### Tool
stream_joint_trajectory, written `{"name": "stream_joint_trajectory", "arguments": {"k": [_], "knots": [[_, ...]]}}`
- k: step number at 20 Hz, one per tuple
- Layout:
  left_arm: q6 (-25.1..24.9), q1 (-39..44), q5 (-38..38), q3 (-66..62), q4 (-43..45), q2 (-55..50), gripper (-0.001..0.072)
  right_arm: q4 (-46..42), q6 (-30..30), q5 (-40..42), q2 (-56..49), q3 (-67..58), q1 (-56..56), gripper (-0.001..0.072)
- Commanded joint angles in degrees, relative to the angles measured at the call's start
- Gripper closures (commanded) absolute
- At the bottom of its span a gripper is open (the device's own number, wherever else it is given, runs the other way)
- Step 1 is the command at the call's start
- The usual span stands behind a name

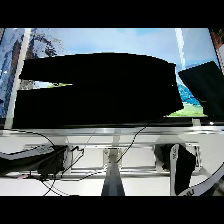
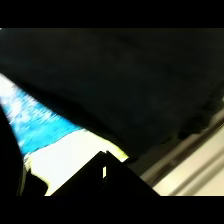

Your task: Fold the clothes and pants, and hang the long-sleeved shirts on hangers.

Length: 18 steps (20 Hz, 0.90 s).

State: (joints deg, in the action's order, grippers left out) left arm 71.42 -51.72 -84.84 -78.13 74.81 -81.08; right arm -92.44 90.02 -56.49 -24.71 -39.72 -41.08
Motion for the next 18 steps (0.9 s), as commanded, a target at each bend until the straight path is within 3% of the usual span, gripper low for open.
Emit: {"name": "stream_joint_trajectory", "arguments": {"k": [1,5,12,13,16,17,18], "knots": [[-0.26,-0.61,1.75,0.81,4.42,0.20,0.0702,-12.02,4.15,-0.44,5.86,-0.13,-2.45,0.0692],[-0.28,-2.58,5.46,0.85,5.79,0.11,0.0702,-30.49,16.35,-0.59,6.84,-0.15,-2.45,0.0693],[-0.31,-6.75,7.89,0.85,5.79,-2.80,0.0702,-29.73,11.13,-2.25,0.68,0.70,-2.45,0.0696],[-0.31,-6.99,7.72,0.85,5.79,-3.65,0.0701,-23.21,5.42,-3.13,-1.90,0.74,-2.45,0.0696],[-0.28,-6.95,7.72,1.18,5.79,-5.05,0.0702,11.28,-26.88,-10.21,-10.62,0.74,-2.43,0.0696],[-0.28,-6.97,8.04,1.18,5.81,-5.11,0.0702,20.04,-31.12,-12.83,-13.94,0.76,-2.45,0.0696],[-0.26,-6.99,8.57,1.18,6.19,-5.11,0.0702,24.76,-31.47,-14.80,-17.18,0.90,-2.45,0.0697]]}}
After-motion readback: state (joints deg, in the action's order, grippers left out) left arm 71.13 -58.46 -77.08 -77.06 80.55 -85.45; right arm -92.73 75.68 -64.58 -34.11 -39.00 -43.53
